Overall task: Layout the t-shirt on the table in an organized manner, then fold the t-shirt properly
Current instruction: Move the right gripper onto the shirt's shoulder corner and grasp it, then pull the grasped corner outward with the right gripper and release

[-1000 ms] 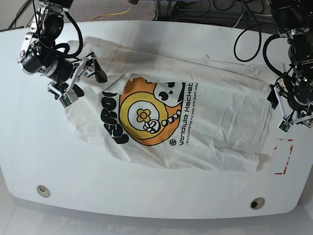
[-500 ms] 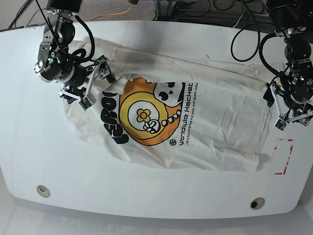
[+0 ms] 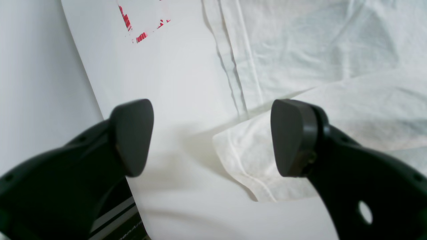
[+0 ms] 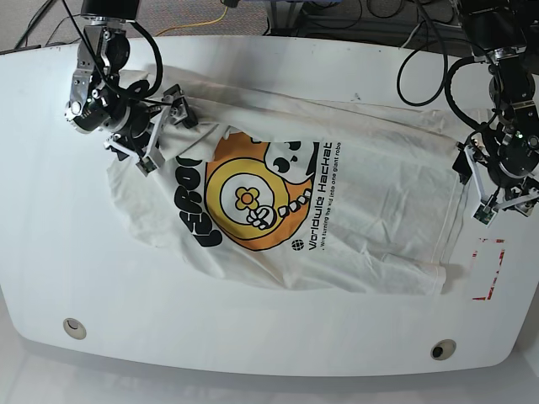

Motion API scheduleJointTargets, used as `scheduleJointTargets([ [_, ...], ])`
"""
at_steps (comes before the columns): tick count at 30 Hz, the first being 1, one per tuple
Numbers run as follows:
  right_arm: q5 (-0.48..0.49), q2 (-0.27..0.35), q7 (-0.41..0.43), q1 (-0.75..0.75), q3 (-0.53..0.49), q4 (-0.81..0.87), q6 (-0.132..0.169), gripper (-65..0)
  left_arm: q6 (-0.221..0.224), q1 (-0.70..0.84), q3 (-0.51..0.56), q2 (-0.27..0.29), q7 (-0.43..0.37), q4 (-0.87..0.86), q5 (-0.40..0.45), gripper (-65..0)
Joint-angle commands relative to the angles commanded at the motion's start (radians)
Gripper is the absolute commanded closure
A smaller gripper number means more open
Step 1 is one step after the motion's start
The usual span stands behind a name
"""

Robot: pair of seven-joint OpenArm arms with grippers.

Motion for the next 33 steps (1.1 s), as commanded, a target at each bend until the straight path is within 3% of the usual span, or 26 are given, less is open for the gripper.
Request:
scheduleJointTargets([
  [3, 0.0, 0.0, 0.012, -0.015, 0.0, -0.011, 0.0, -51.8, 0.0, 0.0, 0.0, 0.0, 0.0, 0.0, 0.0, -51.7],
  [5, 0.0, 0.0, 0.015, -0.021, 0.0, -0.009, 0.0, -47.1, 0.0, 0.0, 0.0, 0.0, 0.0, 0.0, 0.0, -51.7],
  [8, 0.005, 0.0, 0.015, -0.023, -0.002, -0.005, 0.0, -35.5, 0.0, 0.0, 0.0, 0.0, 0.0, 0.0, 0.0, -51.7],
  [12, 0.009, 0.0, 0.015, -0.025, -0.002, 0.005, 0.0, -14.9, 0.0, 0.002, 0.002, 0.002, 0.0, -0.002, 0.0, -51.7],
  [15, 0.009, 0.0, 0.011, -0.026, -0.002, 0.041, 0.0, -7.6, 0.0, 0.002, 0.002, 0.015, 0.0, -0.002, 0.0, -51.7],
  [26, 0.009, 0.0, -0.041, -0.021, 0.002, 0.199, 0.0, -7.1, 0.0, 0.003, 0.002, 0.02, 0.003, -0.002, 0.002, -51.7],
  [33, 0.009, 0.0, -0.041, -0.003, 0.002, 0.213, 0.0, -7.0, 0.0, 0.003, 0.002, 0.02, 0.003, -0.002, 0.002, -51.7],
])
